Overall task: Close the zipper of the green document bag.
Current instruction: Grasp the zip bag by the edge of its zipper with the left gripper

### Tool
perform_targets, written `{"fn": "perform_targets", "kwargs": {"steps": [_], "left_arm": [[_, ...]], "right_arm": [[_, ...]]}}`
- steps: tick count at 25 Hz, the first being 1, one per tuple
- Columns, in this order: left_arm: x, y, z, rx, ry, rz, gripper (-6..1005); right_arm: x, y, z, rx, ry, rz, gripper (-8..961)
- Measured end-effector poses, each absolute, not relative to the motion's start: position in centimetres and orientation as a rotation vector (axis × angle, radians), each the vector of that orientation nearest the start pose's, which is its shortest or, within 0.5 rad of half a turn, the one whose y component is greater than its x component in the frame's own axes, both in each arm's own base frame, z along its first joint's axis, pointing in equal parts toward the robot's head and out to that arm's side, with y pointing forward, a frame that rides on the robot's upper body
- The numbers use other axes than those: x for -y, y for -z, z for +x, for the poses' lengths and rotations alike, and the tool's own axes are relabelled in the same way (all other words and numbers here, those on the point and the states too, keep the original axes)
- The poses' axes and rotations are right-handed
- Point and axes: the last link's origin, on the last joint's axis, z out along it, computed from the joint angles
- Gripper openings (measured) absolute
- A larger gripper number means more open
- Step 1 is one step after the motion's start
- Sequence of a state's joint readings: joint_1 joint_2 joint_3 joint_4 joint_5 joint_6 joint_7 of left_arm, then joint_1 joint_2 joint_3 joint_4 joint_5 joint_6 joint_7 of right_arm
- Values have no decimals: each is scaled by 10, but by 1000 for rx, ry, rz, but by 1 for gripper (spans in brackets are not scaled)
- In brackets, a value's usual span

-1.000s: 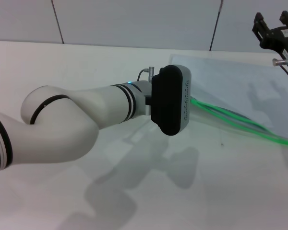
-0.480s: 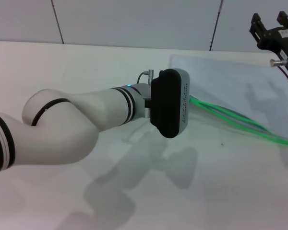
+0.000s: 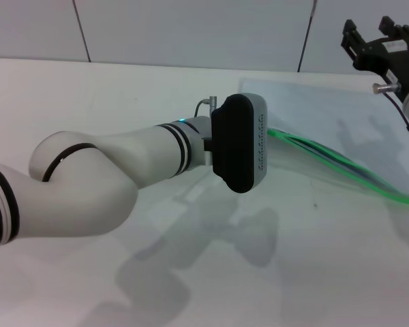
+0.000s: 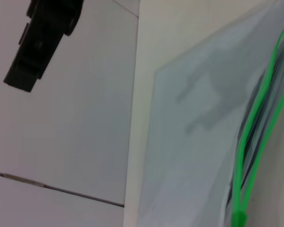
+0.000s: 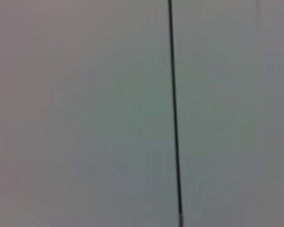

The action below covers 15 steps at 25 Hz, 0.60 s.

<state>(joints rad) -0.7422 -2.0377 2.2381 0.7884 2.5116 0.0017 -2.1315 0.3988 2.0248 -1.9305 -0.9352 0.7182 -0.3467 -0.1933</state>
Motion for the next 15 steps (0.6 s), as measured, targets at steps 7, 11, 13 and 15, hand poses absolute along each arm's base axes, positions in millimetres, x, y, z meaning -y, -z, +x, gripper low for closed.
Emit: {"fn": "perform_targets", "kwargs": {"steps": [7,11,13,15], "left_arm": [[-399,126,-154,-638,-192,-2282,79],[-393,126,-153,-624,-166,-2284,69],[-392,125,-152,-618,-154,-2283,69],[-392,124,-152,-608,-147,-2281,69]], "right_arm": [[-404,12,203,-649,-648,-1804,644],[-405,8,196,-664,-630,-1847,644],[-406,5,193,-672,-626,-1858,644],[-406,3,190,-674,-626,-1865,644]]}}
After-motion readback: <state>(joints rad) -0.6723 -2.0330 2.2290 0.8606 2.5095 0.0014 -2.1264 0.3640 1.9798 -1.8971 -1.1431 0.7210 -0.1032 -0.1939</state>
